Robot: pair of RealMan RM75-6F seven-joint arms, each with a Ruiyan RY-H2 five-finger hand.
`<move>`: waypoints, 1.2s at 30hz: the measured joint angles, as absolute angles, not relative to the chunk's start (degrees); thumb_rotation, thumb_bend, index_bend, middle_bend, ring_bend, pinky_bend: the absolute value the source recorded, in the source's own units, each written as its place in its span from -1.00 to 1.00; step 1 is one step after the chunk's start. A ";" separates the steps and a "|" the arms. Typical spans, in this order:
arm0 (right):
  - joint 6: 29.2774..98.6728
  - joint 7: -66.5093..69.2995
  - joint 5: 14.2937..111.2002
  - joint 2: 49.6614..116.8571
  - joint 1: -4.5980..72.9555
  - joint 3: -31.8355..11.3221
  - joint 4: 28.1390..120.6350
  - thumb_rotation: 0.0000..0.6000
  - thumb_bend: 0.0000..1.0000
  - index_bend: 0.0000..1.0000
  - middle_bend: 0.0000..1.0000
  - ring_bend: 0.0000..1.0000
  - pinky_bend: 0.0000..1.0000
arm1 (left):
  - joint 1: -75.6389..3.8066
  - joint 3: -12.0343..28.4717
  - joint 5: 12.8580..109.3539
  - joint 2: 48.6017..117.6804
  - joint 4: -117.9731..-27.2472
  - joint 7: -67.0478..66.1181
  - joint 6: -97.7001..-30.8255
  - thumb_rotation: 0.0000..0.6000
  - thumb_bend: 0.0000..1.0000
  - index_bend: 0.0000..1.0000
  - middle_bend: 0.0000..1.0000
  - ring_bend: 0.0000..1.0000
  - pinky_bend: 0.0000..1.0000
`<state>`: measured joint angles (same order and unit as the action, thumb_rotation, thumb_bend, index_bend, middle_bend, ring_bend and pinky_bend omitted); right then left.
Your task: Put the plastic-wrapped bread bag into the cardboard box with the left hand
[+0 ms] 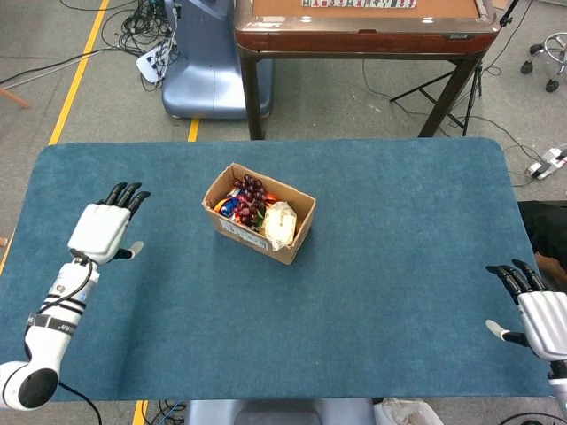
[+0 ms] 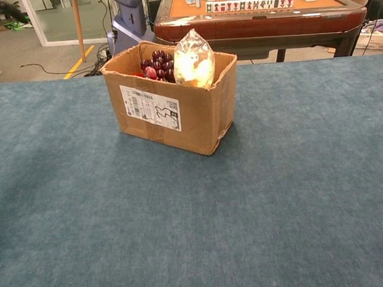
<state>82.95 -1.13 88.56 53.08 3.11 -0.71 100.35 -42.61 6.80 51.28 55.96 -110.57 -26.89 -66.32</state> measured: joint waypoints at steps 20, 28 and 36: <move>83.82 -3.07 86.99 53.36 3.04 -1.83 100.46 1.00 -0.93 -0.54 -0.53 -0.80 -0.17 | -19.91 -4.75 70.40 63.06 -109.53 -21.28 -85.13 1.00 -0.55 -0.64 -0.86 -0.88 -0.36; 84.57 -3.80 86.82 53.33 2.91 -2.26 100.92 1.00 -0.93 -0.52 -0.52 -0.80 -0.17 | -13.83 -6.53 73.26 64.03 -107.81 -18.95 -88.17 1.00 -0.55 -0.61 -0.83 -0.87 -0.38; 83.48 -4.06 86.69 53.56 3.39 -2.20 100.99 1.00 -0.93 -0.52 -0.52 -0.80 -0.17 | -10.65 -6.33 73.70 63.83 -104.24 -13.68 -87.73 1.00 -0.55 -0.58 -0.82 -0.85 -0.39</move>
<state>83.48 -4.06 86.69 53.56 3.39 -2.20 100.99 -10.65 -6.33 73.70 63.83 -104.24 -13.68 -87.73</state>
